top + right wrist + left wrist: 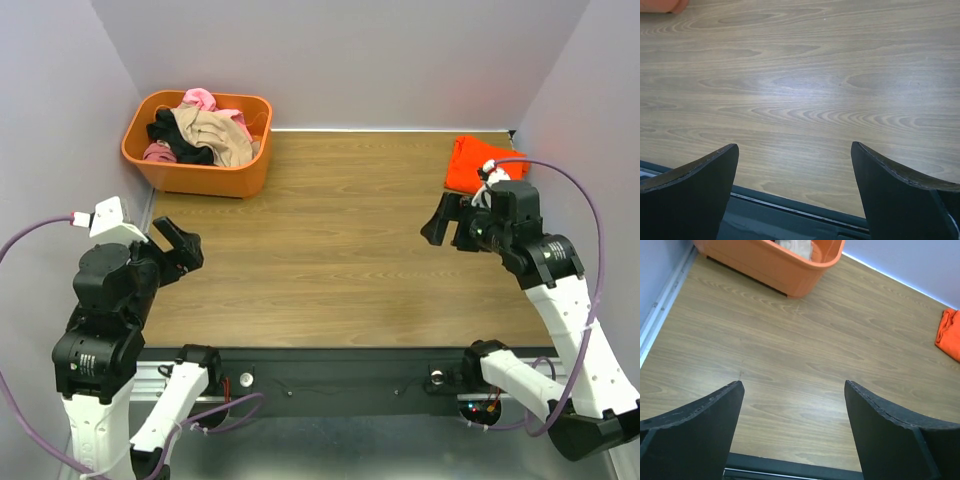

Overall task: Fold and stack the t-shirts
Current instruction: Grab the tshirt from the pile

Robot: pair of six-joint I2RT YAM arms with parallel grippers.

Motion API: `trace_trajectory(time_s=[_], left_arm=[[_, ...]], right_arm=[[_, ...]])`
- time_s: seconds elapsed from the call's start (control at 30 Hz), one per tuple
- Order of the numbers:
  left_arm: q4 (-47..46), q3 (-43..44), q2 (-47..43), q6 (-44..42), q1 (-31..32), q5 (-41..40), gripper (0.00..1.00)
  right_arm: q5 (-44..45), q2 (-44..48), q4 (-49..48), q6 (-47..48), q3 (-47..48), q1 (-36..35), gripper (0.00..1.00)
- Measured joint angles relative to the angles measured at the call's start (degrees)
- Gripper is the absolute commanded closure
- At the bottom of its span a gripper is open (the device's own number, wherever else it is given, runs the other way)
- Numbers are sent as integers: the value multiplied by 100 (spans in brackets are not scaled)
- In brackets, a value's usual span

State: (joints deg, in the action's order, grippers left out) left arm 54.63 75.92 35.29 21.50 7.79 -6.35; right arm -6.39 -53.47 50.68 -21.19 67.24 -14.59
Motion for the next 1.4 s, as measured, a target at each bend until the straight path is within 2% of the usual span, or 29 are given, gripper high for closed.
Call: trace_trajectory(time_s=[0.07, 0.23, 0.4, 0.63, 0.8, 1.0, 1.23, 1.4], left_arm=[[-13, 39, 0, -37, 0, -59, 2], [-87, 24, 92, -92, 0, -120, 1], [-343, 72, 684, -146, 0, -256, 1], [-1086, 1080, 2745, -374, -160, -866, 2], [-1674, 1742, 4120, -529, -662, -671, 3], [-2260, 2389, 5633, -619, -1134, -378, 11], [-2664, 3689, 7359, -651, -1307, -50, 13], [-2835, 4562, 8290, -595, -1314, 50, 15]], right_arm=[[28, 76, 37, 0, 22, 0, 0], [94, 155, 127, 0, 22, 0, 0], [197, 157, 205, -35, 24, 0, 0], [433, -37, 293, -216, 411, 0, 0], [581, -391, 271, -446, 557, 0, 0], [778, -811, 173, -608, 560, 0, 0], [826, -1344, -188, -780, 562, 0, 0], [763, -2083, -420, -844, 612, 0, 0]])
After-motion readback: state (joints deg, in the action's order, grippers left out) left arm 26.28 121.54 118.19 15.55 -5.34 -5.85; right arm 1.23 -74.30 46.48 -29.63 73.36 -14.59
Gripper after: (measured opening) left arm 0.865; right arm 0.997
